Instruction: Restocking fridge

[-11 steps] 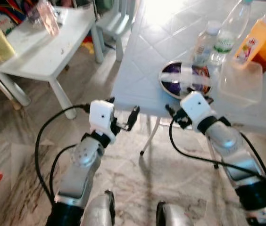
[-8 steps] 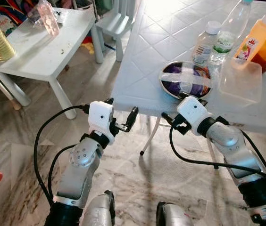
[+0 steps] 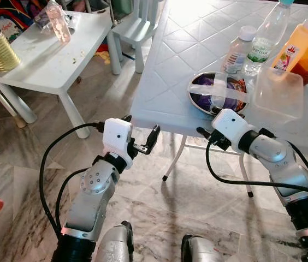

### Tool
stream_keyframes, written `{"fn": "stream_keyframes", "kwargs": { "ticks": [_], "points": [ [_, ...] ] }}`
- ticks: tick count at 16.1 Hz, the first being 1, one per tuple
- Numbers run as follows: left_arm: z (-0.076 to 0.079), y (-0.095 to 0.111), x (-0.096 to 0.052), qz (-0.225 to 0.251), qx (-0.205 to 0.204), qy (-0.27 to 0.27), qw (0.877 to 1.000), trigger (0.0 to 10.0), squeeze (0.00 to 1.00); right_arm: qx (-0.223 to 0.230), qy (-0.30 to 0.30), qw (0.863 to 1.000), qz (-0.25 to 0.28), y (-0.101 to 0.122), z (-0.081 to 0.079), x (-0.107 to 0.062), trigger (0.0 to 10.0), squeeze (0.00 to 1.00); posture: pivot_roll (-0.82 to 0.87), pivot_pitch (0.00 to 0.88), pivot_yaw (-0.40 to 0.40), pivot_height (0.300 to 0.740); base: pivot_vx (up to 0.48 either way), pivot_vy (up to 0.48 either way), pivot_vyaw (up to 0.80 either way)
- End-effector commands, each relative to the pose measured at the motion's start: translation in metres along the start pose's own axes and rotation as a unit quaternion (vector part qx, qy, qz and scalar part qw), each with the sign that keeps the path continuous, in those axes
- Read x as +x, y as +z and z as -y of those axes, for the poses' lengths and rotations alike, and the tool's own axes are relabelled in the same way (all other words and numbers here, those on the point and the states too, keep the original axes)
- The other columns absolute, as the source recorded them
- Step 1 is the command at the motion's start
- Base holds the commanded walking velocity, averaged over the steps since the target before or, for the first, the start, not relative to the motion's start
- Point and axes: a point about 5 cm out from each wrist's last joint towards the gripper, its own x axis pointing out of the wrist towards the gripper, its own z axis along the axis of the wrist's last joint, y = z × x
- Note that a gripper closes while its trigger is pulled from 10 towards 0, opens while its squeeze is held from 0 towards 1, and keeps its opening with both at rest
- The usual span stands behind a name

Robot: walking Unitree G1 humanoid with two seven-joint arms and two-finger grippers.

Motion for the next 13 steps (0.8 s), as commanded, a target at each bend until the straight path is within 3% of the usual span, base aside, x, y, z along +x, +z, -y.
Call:
{"fn": "stream_keyframes", "kwargs": {
  "ticks": [1,3,7,9,13],
  "points": [
    [0.000,-0.001,-0.003,-0.006,0.003,0.002,1.000,10.0,0.00,0.008,-0.011,1.000,0.005,0.000,0.008,-0.002,10.0,0.00,0.08,0.156,0.050,0.740,0.000,0.000,0.00],
    [0.000,-0.002,-0.004,-0.011,0.006,0.000,1.000,10.0,0.00,0.029,-0.010,0.999,0.012,-0.001,0.011,-0.002,10.0,0.00,0.08,0.156,0.052,0.740,0.000,0.000,0.00],
    [-0.001,-0.004,-0.004,-0.019,0.010,-0.001,1.000,10.0,0.00,0.043,-0.055,0.993,0.097,0.021,0.028,-0.005,10.0,0.00,0.09,0.156,0.057,0.740,0.000,0.000,0.00],
    [0.000,-0.004,-0.004,-0.020,0.009,-0.002,1.000,10.0,0.00,0.046,-0.071,0.992,0.097,0.019,0.030,-0.008,10.0,0.00,0.09,0.156,0.057,0.740,0.000,0.000,0.00],
    [0.001,-0.006,-0.004,-0.024,0.008,-0.004,1.000,10.0,0.00,0.044,-0.024,0.995,0.089,0.011,0.014,-0.010,10.0,0.00,0.08,0.159,0.057,0.740,0.000,0.000,0.00]
  ]
}}
